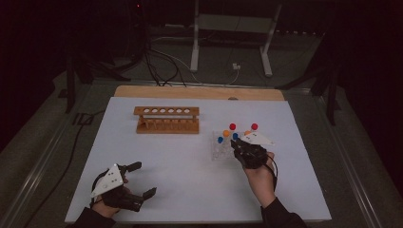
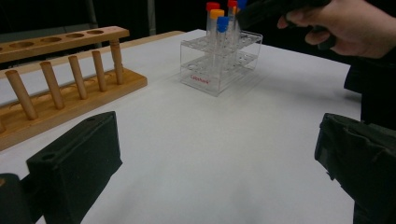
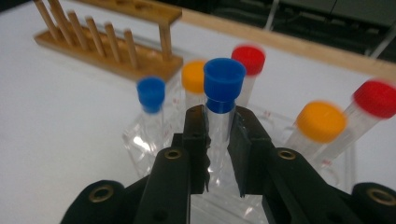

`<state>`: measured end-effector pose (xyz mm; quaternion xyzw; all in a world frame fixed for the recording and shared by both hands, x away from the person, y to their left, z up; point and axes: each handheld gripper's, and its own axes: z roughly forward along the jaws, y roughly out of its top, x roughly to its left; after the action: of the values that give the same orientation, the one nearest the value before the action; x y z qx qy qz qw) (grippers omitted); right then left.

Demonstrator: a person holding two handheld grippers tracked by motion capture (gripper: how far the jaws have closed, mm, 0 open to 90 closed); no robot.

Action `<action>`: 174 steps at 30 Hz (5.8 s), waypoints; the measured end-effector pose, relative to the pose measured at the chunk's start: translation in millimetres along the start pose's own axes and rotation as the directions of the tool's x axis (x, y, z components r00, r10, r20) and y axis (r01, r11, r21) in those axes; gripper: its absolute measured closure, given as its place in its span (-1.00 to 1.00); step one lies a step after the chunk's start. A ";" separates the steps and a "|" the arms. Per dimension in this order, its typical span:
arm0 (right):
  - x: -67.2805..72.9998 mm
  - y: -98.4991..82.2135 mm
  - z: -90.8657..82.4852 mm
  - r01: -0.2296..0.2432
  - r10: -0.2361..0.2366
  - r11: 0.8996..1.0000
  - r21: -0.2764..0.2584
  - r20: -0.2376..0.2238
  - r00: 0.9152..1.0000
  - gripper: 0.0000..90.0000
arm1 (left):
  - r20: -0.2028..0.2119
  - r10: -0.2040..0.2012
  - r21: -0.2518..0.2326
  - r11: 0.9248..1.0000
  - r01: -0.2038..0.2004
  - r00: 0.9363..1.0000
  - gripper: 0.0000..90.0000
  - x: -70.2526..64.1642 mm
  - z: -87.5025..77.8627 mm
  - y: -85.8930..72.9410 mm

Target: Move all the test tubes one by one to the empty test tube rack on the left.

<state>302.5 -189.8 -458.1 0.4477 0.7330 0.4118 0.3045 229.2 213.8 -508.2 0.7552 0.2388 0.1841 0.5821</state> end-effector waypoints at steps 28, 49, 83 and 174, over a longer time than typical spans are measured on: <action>52.4 10.8 -35.7 0.123 -0.139 0.987 -0.102 -0.167 0.976 0.70 | 0.106 -0.023 0.029 0.999 0.020 0.994 -0.98 -16.1 19.7 40.0; 84.9 -5.8 -26.7 0.202 -0.210 0.978 -0.060 -0.275 0.938 0.70 | 0.159 -0.030 -0.019 0.999 0.033 0.987 -0.81 -27.2 74.1 86.2; 84.6 -4.9 -26.6 0.181 -0.190 0.982 -0.058 -0.293 0.937 0.70 | 0.166 0.058 0.057 0.996 -0.068 0.985 0.72 -38.8 119.1 97.6; 42.7 -7.7 -35.1 0.059 -0.142 0.966 -0.251 -0.328 0.934 -0.98 | -0.272 -0.055 0.100 0.991 0.085 0.961 0.74 116.6 203.2 124.6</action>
<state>253.1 -164.7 -451.5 0.2910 0.7424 0.5519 0.2441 455.8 94.1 -439.4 0.7455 0.3516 0.2506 0.5078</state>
